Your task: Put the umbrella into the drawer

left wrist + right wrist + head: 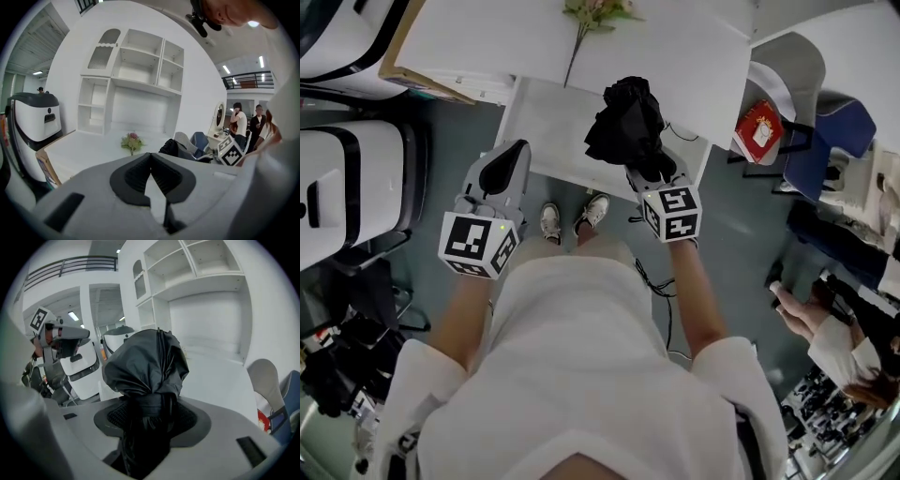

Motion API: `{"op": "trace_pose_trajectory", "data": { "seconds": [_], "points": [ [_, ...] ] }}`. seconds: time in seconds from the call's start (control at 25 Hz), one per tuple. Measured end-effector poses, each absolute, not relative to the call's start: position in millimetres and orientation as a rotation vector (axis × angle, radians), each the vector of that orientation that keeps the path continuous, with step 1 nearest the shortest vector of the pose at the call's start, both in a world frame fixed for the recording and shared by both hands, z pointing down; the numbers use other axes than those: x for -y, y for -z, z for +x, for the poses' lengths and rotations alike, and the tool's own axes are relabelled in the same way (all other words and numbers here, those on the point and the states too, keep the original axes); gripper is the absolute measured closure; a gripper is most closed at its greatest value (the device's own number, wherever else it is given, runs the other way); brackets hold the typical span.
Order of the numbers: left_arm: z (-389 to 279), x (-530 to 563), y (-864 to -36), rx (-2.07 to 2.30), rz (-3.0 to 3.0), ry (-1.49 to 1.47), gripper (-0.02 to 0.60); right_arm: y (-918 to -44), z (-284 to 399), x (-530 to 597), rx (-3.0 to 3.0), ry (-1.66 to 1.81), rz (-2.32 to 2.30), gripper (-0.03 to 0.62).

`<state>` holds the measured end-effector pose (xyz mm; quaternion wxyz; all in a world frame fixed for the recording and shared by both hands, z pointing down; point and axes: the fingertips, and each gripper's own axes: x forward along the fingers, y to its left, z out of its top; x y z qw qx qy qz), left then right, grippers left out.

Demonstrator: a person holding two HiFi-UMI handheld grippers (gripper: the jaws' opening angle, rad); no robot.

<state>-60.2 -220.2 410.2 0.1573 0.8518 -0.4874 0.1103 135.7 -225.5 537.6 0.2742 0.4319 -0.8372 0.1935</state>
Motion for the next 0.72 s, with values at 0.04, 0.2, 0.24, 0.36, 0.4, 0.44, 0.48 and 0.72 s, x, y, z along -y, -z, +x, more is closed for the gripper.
{"op": "trace_pose_trajectory", "data": {
  "seconds": [0.04, 0.2, 0.24, 0.36, 0.4, 0.44, 0.48, 0.72],
  "points": [
    [-63.6, 218.6, -415.2, 1.401, 2.422, -0.328, 0.568, -545.5, 132.2, 226.6, 2.241, -0.497, 1.128, 0.361],
    [-72.8, 215.1, -433.5, 1.411, 2.371, -0.348, 0.568, -570.5, 118.9, 228.5, 2.217, -0.421, 1.010, 0.361],
    [-73.6, 215.1, -438.0, 1.410, 2.360, -0.347, 0.568, -575.2, 116.1, 229.6, 2.211, -0.408, 0.984, 0.361],
    [-73.9, 218.3, -451.8, 1.406, 2.335, -0.342, 0.568, -589.5, 108.4, 235.1, 2.182, -0.358, 0.908, 0.361],
    [-73.6, 220.9, -455.9, 1.406, 2.331, -0.340, 0.568, -595.6, 106.5, 238.0, 2.170, -0.341, 0.886, 0.361],
    [-73.1, 223.8, -459.6, 1.408, 2.329, -0.337, 0.568, -602.1, 104.8, 241.0, 2.160, -0.325, 0.863, 0.361],
    [-72.1, 226.8, -462.8, 1.411, 2.327, -0.333, 0.568, -608.7, 103.3, 243.6, 2.151, -0.310, 0.840, 0.361],
    [-64.4, 241.5, -469.7, 1.415, 2.335, -0.300, 0.568, -638.8, 92.9, 252.4, 2.117, -0.219, 0.735, 0.361]
  ]
}}
